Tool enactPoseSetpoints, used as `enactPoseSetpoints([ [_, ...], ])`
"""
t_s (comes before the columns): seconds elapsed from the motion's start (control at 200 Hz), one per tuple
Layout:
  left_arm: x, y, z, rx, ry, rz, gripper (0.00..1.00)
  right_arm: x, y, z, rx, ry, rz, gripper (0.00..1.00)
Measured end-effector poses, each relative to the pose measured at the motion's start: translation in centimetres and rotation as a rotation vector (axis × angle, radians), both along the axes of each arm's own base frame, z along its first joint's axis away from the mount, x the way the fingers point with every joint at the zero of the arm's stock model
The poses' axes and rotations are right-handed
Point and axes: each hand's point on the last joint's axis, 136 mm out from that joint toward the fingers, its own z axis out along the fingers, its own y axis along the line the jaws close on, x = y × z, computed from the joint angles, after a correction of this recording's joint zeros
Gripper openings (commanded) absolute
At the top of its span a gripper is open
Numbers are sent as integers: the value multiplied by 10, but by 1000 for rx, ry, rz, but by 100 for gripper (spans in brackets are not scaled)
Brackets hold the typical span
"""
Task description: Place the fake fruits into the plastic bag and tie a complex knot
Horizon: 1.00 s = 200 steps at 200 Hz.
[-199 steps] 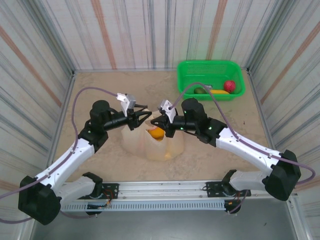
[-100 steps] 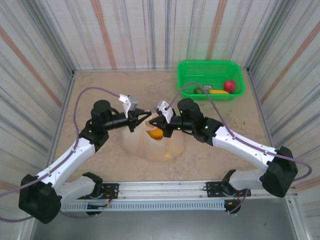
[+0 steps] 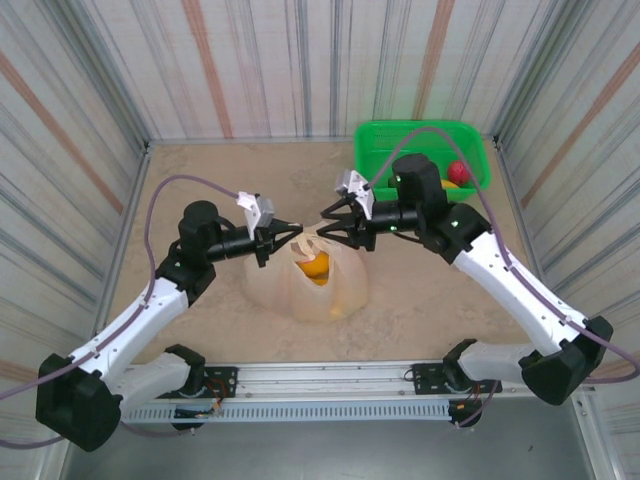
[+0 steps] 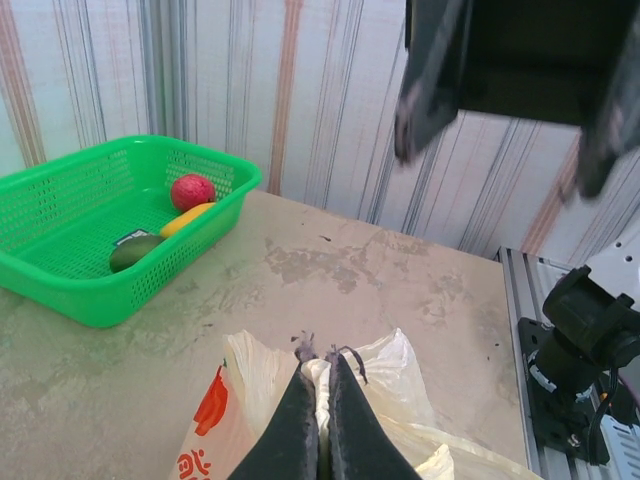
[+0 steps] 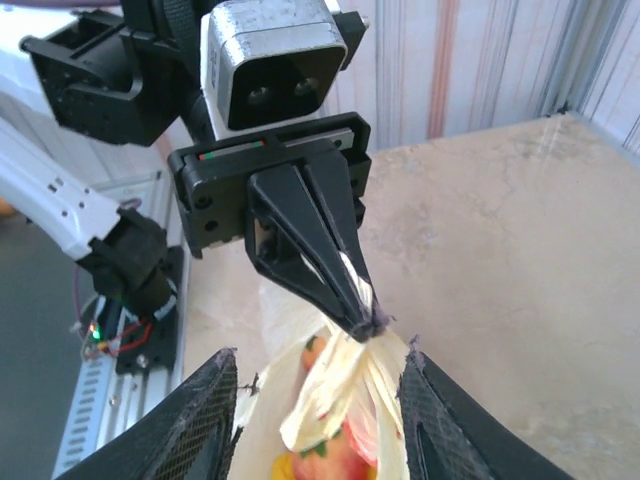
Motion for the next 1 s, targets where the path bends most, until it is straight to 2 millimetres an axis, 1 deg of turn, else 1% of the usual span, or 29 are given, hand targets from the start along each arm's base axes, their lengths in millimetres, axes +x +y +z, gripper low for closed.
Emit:
enactPoseSetpoints([
  [0.055, -1, 0, -1, 1, -5, -5, 0, 1, -2, -2, -23, -10, 25, 53],
  [0.125, -2, 0, -2, 3, -9, -13, 0, 3, 1, -13, -64, -2, 70, 55],
  [0.281, -5, -1, -6, 7, -10, -27, 0, 12, 16, -56, -168, 43, 147, 56],
  [0.381, -6, -1, -6, 7, -11, -32, 0, 18, 21, -74, -211, 58, 167, 56],
  [0.446, -6, -1, -6, 7, -12, -33, 0, 20, 24, -77, -225, 57, 183, 56],
  [0.531, -6, -1, -5, 7, -14, -35, 0, 22, 28, -74, -228, 38, 200, 56],
  [0.731, -6, -1, -6, 9, -18, -35, 0, 16, 38, -72, -230, 19, 242, 56],
  [0.806, -6, -1, -6, 9, -19, -35, 0, 17, 43, -75, -236, 24, 253, 55],
  [0.887, -6, -1, -5, 9, -21, -36, 0, 17, 47, -81, -247, 37, 263, 53],
  [1.002, -7, -1, -4, 7, -27, -36, 0, 19, 49, -91, -266, 52, 273, 46],
])
